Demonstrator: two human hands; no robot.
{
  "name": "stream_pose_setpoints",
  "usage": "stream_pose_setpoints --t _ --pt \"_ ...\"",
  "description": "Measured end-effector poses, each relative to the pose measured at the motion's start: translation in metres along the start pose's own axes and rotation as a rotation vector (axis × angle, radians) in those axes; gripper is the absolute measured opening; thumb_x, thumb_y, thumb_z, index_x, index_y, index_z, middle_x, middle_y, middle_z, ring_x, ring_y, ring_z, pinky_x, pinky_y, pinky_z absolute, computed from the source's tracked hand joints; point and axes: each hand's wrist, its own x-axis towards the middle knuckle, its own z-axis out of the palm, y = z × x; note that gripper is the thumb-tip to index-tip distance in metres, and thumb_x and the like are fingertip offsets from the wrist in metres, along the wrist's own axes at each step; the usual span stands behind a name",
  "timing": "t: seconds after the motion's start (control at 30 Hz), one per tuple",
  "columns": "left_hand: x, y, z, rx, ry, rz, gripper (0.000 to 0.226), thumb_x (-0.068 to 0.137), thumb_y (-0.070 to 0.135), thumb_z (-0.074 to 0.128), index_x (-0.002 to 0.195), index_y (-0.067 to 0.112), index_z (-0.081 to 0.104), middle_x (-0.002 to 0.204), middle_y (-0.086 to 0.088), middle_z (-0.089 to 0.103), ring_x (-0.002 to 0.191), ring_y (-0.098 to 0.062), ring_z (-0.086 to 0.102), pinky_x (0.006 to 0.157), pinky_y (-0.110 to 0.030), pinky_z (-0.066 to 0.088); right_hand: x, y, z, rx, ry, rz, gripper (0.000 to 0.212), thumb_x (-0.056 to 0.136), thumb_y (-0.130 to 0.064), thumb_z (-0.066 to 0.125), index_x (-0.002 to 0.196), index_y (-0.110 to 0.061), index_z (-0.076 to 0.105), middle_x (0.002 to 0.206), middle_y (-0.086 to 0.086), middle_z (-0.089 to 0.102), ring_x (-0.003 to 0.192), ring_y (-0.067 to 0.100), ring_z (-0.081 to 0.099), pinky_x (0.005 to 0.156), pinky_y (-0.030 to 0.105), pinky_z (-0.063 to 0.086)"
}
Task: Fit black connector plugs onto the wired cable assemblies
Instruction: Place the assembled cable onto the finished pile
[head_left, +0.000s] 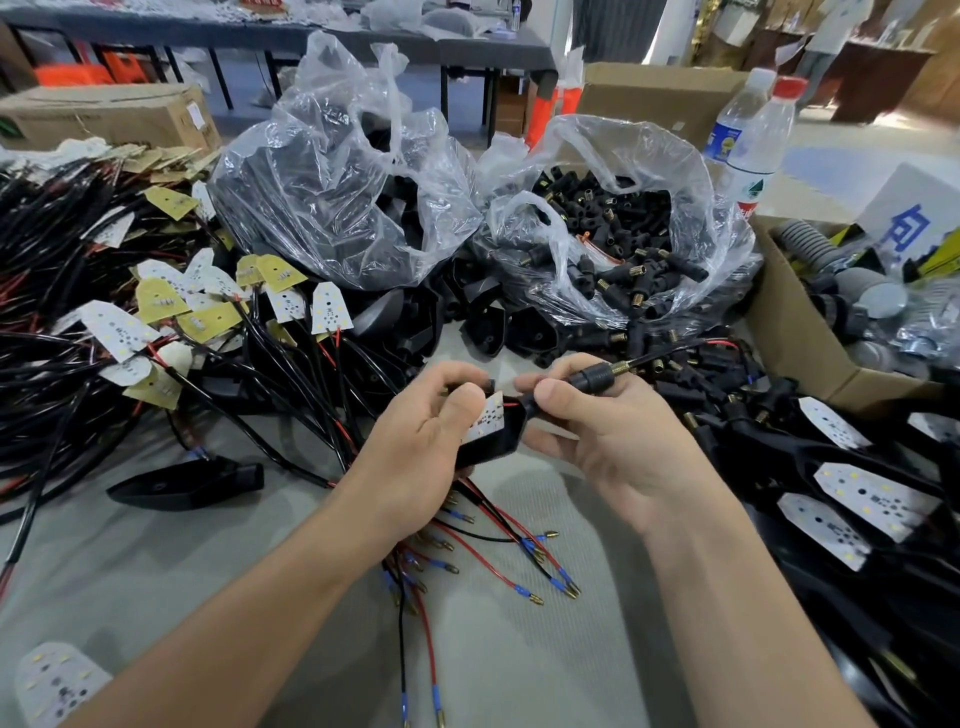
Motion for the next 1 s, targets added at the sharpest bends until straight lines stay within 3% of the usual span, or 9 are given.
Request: stream_pose_setpoints --t 0.07,0.17,0.27,0.37,0.47,0.63,0.73,0.87,1.0 --pt "-0.001 0.000 -0.001 0.010 0.092 0.013 0.018 0.104 0.039 0.050 0.096 0.027 0.061 0.081 0.003 0.070 0.067 -0.013 0.069 0.058 -0.028 0.052 0.000 0.002 0.004 -0.021 0.011 -0.030 0.025 0.064 -0.001 0.079 0.081 -0.008 0.061 0.089 0.017 0.074 0.079 0.028 0.075 0.062 0.032 0.061" --pt "-0.003 0.000 -0.005 0.237 0.260 0.138 0.031 0.098 0.052 0.053 0.083 0.027 0.064 0.068 0.007 0.066 0.058 -0.004 0.056 0.056 -0.015 0.042 0.001 0.006 0.008 -0.041 0.142 -0.100 0.026 0.070 0.013 0.077 0.074 -0.009 0.064 0.084 0.023 0.072 0.072 0.029 0.073 0.059 0.031 0.060" --pt "-0.003 0.002 -0.008 0.344 0.373 0.178 0.023 0.089 0.053 0.064 0.077 0.035 0.072 0.077 0.014 0.072 0.065 -0.009 0.064 0.058 -0.022 0.048 0.002 0.007 0.006 -0.053 0.221 -0.142 0.033 0.075 0.017 0.075 0.068 -0.014 0.068 0.086 0.025 0.069 0.077 0.030 0.074 0.064 0.033 0.061" --pt "-0.001 0.002 -0.009 0.247 0.421 0.127 0.017 0.088 0.042 0.075 0.072 0.037 0.077 0.087 0.033 0.072 0.074 -0.001 0.068 0.064 -0.020 0.048 0.002 0.007 0.005 -0.057 0.214 -0.185 0.031 0.075 0.020 0.072 0.076 -0.010 0.065 0.086 0.019 0.074 0.081 0.029 0.074 0.070 0.035 0.062" --pt "0.003 0.002 -0.006 0.039 0.423 0.045 0.011 0.083 0.040 0.078 0.073 0.044 0.079 0.086 0.029 0.074 0.082 0.007 0.070 0.078 -0.024 0.050 0.002 0.011 0.008 -0.077 0.211 -0.221 0.031 0.076 0.023 0.069 0.081 -0.006 0.062 0.086 0.017 0.075 0.082 0.026 0.073 0.072 0.035 0.061" --pt "0.007 0.001 -0.006 -0.111 0.376 -0.043 0.012 0.082 0.040 0.078 0.073 0.033 0.080 0.080 0.005 0.078 0.077 -0.006 0.070 0.091 -0.043 0.059 0.003 0.010 0.010 0.070 0.159 -0.172 0.024 0.063 0.008 0.077 0.074 -0.011 0.065 0.083 0.013 0.075 0.075 0.023 0.074 0.070 0.033 0.062" --pt "0.004 0.002 -0.005 -0.177 0.421 0.005 0.012 0.083 0.028 0.082 0.074 0.034 0.081 0.087 0.013 0.079 0.080 -0.006 0.074 0.086 -0.040 0.063 0.002 0.011 0.012 0.077 0.142 -0.179 0.021 0.056 -0.001 0.079 0.068 -0.015 0.069 0.083 0.014 0.075 0.075 0.024 0.074 0.071 0.033 0.062" --pt "0.005 0.000 -0.004 -0.217 0.457 0.091 0.019 0.072 0.030 0.084 0.081 0.036 0.068 0.104 0.013 0.075 0.090 -0.013 0.075 0.076 -0.040 0.063 0.003 0.010 0.013 0.121 0.128 -0.182 0.017 0.058 -0.004 0.078 0.066 -0.016 0.070 0.083 0.014 0.074 0.077 0.024 0.073 0.071 0.033 0.062" --pt "0.002 0.002 -0.002 -0.264 0.299 0.031 0.006 0.090 0.030 0.073 0.089 0.035 0.070 0.087 0.003 0.076 0.072 -0.019 0.075 0.060 -0.040 0.063 0.001 0.010 0.014 0.120 0.151 -0.196 0.018 0.059 -0.005 0.078 0.070 -0.012 0.066 0.085 0.016 0.072 0.078 0.025 0.072 0.073 0.034 0.063"
